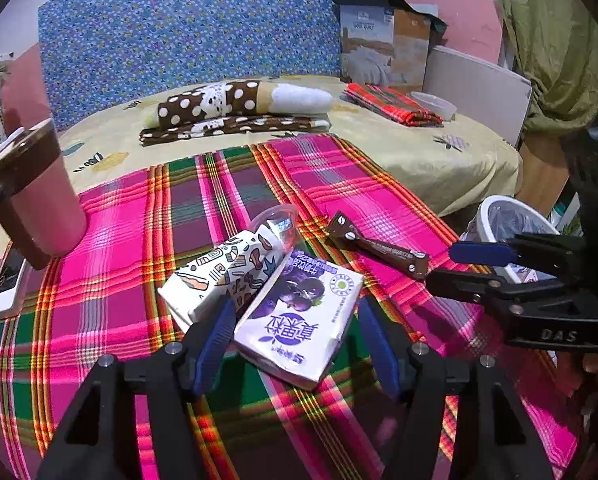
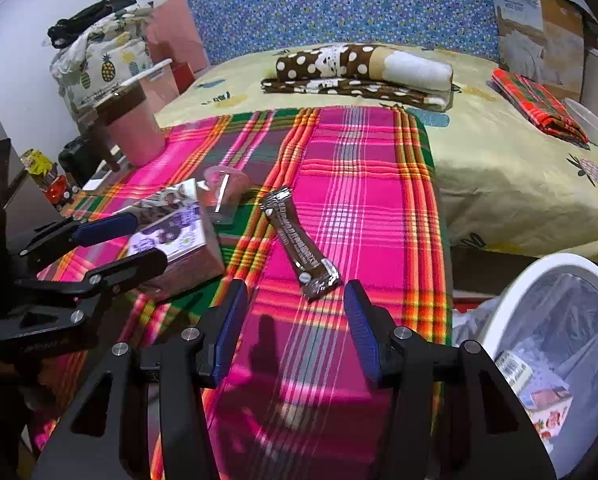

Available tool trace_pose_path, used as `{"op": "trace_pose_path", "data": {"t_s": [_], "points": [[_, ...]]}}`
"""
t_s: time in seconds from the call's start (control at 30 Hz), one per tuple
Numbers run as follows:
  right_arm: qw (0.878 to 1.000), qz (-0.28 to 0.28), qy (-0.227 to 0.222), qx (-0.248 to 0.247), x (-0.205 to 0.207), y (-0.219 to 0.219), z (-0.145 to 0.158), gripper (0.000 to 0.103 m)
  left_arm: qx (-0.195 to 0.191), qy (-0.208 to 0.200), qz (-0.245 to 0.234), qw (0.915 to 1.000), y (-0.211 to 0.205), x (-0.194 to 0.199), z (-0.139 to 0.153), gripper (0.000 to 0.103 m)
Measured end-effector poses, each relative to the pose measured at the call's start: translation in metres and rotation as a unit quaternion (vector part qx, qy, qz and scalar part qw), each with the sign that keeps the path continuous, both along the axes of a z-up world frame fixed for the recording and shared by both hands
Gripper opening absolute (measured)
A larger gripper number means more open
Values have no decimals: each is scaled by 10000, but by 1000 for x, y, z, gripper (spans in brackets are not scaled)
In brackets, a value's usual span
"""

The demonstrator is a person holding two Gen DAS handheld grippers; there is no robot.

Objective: Collect trash
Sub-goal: 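Move both tools back toward the tissue box and chocolate wrapper, then grasp the purple grape juice box with the left tool while the right tool grasps the chocolate wrapper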

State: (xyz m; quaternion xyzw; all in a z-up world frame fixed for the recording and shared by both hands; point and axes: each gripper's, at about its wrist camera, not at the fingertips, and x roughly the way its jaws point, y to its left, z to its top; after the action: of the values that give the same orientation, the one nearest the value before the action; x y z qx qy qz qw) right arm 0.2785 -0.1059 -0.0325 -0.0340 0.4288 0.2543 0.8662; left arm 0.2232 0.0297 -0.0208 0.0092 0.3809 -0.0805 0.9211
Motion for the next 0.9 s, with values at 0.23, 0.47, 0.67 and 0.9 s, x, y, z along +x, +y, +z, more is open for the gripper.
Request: {"op": "trace_pose_path", "data": {"t_s": [0.23,0.47,0.67,0.9], "points": [[9997,6,118,-199,14,10,-12,52,74,164,-164,9997,-2,7,-11,68],[9994,-35,15,-350,14,11,-12,29,19,456,25,9990,-2,9,-23,67],[9997,-125,70,-196,6,3,-11,28,-56,480,343,9982,0,-3,-23,66],[9997,-221,83,11,-17,-5,-7,28,-155,378,548,9977,-6,-22,-19,65]]}}
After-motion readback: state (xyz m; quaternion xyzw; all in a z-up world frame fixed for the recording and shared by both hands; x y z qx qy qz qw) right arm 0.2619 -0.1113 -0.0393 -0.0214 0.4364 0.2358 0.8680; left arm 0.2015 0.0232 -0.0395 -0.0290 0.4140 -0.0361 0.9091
